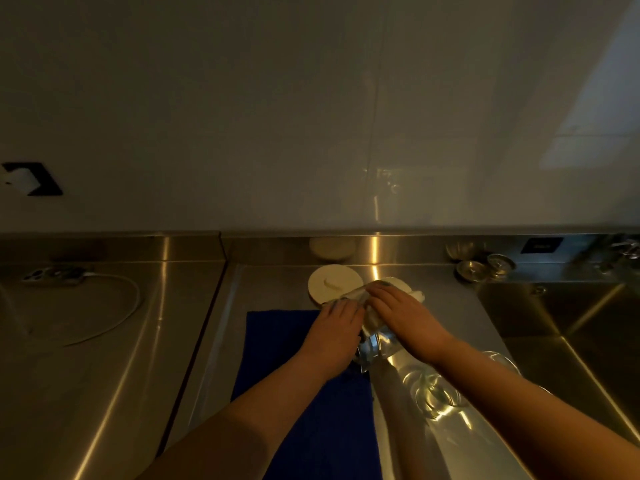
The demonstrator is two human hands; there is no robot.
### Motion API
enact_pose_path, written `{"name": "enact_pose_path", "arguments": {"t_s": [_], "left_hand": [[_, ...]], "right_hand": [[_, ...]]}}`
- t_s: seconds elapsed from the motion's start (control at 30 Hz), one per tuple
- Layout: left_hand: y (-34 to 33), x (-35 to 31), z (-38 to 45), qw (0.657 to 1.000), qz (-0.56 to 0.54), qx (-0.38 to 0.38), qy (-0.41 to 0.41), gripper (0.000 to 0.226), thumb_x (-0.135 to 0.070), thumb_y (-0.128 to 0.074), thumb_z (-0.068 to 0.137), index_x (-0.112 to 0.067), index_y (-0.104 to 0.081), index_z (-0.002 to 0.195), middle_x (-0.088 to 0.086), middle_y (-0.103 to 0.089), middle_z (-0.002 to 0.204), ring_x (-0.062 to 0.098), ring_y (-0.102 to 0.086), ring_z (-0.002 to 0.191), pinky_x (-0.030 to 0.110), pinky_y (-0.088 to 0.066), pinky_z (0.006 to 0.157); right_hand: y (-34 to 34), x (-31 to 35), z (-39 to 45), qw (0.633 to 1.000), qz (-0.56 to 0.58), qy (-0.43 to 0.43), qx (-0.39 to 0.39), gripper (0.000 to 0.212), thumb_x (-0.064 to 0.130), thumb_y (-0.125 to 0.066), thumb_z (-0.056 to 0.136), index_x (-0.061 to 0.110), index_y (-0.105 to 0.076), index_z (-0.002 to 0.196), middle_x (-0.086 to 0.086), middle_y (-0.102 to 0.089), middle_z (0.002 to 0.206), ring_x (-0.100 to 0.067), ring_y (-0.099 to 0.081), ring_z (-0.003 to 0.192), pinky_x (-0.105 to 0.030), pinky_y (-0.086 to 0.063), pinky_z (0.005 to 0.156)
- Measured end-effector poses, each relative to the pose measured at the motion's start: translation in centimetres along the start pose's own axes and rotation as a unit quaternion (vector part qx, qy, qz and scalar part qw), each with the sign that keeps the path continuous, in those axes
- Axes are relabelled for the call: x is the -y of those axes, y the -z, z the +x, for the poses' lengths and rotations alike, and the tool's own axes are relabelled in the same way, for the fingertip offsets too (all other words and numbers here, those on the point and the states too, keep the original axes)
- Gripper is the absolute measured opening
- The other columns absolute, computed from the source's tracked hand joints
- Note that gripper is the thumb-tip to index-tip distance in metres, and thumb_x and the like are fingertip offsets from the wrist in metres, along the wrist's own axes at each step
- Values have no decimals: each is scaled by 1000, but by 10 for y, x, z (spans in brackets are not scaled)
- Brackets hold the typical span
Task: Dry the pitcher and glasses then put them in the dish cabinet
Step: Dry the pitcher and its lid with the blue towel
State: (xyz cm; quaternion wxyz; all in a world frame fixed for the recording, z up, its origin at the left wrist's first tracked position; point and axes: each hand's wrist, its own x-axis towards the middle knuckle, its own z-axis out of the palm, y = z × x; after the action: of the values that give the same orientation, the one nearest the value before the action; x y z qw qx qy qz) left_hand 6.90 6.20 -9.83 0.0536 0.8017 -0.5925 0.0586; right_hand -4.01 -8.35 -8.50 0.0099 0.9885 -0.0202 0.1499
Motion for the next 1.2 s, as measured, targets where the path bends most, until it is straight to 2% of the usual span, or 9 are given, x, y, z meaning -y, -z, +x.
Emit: {"name": "enact_pose_path", "arguments": {"t_s": [0.13,0.27,0.4,0.5,0.6,0.8,0.93,1.1,1.2], "left_hand": [[-2,-24,18,998,13,32,48,53,-32,-50,96,-10,-33,141,10,-41,141,23,-39,128,37,-27,111],[-3,-31,24,996,15,41,73,47,-24,-48,97,-7,-33,138,12,-41,140,24,-40,128,35,-32,109],[3,-31,23,993,-57,23,96,57,-25,-55,95,-11,-27,143,9,-37,144,21,-38,131,32,-32,110],[5,-41,26,990,-99,14,98,72,-20,-57,93,-15,-13,150,7,-26,152,21,-34,135,33,-32,111],[6,-51,32,993,-67,0,92,78,-14,-56,92,-15,-5,151,8,-21,153,22,-33,135,34,-34,110],[7,-65,38,997,25,-21,77,75,-18,-57,92,-6,-9,149,13,-28,148,24,-35,132,33,-32,108],[10,-56,30,996,26,-30,75,73,-18,-56,92,-7,-12,149,13,-32,145,24,-39,127,34,-34,105],[16,-33,14,996,-11,-28,86,76,-16,-58,91,-9,-10,150,12,-26,148,24,-31,134,33,-28,110],[20,-16,6,994,-37,-11,104,84,-17,-65,86,-10,-10,150,11,-25,150,24,-29,136,32,-27,111]], "right_hand": [[-1,-1,0,999,37,-19,-23,62,12,-81,64,8,-54,120,-15,-57,125,-31,-54,116,-34,-34,98],[0,-17,-7,998,58,-15,-13,53,28,-75,73,9,-56,118,-13,-59,120,-29,-57,111,-30,-37,94],[9,-45,-17,989,142,-51,0,51,37,-60,79,22,-39,124,-14,-57,120,-30,-56,108,-38,-46,91],[10,-52,-16,988,152,-31,8,53,25,-67,79,24,-37,122,-14,-58,116,-29,-57,104,-42,-51,84],[6,-51,-15,988,151,-18,7,60,14,-74,74,22,-38,121,-14,-59,109,-28,-59,96,-40,-53,76],[-1,-52,-17,995,91,-25,42,71,12,-80,66,21,-36,121,-12,-59,110,-28,-59,96,-35,-51,76],[4,-42,-16,997,56,-35,49,67,16,-74,75,9,-42,133,-14,-54,125,-29,-53,111,-38,-49,88],[15,-13,-2,998,27,-45,32,68,11,-76,72,7,-45,132,-14,-54,127,-31,-54,113,-38,-51,85],[22,8,12,999,-1,-38,17,74,8,-81,62,9,-49,128,-13,-57,122,-30,-57,107,-34,-51,78]]}}
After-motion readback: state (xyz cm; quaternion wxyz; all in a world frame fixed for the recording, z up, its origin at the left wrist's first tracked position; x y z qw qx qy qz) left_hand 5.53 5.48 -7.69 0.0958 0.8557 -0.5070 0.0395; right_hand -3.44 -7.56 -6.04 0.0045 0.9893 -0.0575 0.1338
